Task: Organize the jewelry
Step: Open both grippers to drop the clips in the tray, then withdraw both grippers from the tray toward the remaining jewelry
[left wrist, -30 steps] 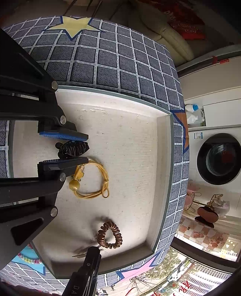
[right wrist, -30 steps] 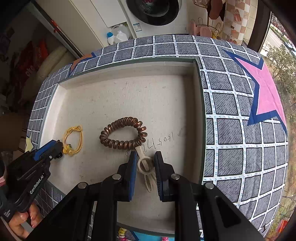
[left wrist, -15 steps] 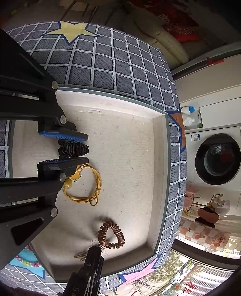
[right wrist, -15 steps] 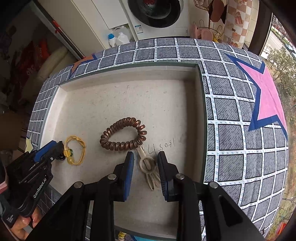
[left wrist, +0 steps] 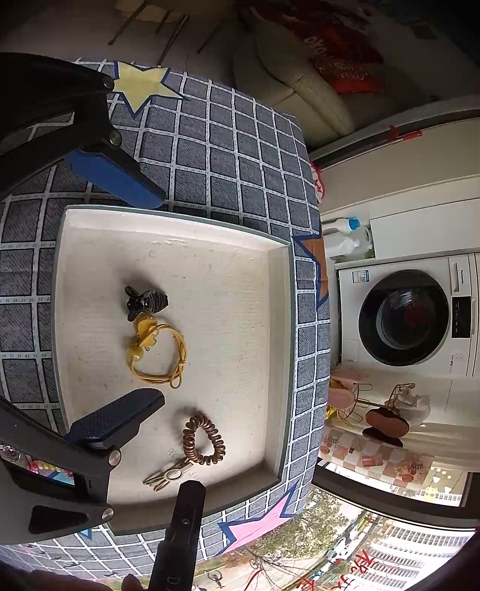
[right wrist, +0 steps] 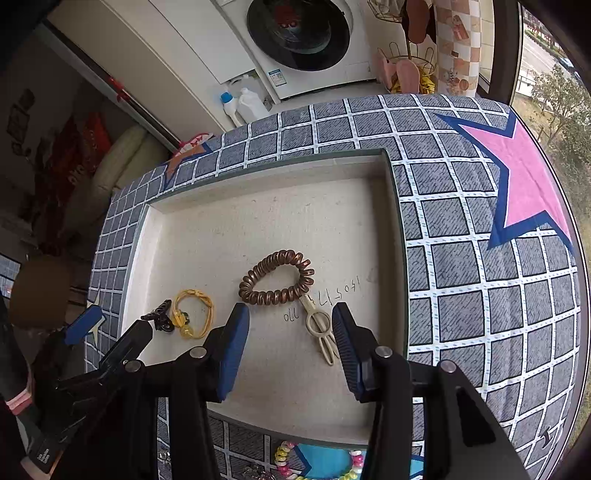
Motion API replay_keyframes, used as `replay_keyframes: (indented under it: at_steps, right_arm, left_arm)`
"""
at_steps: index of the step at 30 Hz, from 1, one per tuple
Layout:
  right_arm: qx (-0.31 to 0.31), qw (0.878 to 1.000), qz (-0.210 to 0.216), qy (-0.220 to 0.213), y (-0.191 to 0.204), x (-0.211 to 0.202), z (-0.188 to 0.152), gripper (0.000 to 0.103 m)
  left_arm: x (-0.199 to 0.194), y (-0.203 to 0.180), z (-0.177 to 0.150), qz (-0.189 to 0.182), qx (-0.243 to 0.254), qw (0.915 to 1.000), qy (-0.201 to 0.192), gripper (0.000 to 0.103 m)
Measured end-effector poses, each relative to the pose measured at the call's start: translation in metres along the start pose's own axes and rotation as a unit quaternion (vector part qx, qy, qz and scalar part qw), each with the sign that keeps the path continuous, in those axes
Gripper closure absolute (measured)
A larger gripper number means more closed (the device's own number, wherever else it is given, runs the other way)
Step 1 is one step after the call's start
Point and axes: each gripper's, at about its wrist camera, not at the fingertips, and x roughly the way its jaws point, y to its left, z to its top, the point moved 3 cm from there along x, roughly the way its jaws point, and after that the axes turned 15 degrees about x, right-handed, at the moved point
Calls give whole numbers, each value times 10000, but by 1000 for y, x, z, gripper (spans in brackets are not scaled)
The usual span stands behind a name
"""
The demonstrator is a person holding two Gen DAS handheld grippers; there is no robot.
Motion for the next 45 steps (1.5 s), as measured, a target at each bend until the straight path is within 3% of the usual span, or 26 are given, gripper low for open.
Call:
replay_keyframes:
  at_steps: [6,8,10,17,29,45]
  right_arm:
    - [34,9996,240,-114,10,-23,-13,30]
    - [65,9994,318,-131,12,-30,-19,29]
    - [83,9992,358,-152,13,-37,-27,19]
    - [63,9990,436,-5,11,-52,-67,18]
    - [193,9994,47,296,-9,-64,-142,18]
    - [319,9944,-554,837,-27,-46,-234,18]
  left_arm:
    - [-31,8,-19,77,18,9999,-123,0]
    - [-39,12,-27,59,-2,9999,-101,0]
    - [-45,17,-38,57,-16,10000,-46,0]
    - [-60,27,-84,156,-6,9996,248,0]
    - [-60,16,-158,-55,-27,9962,869,0]
    - [-34,9,-183,-304,-148,9915,1259,0]
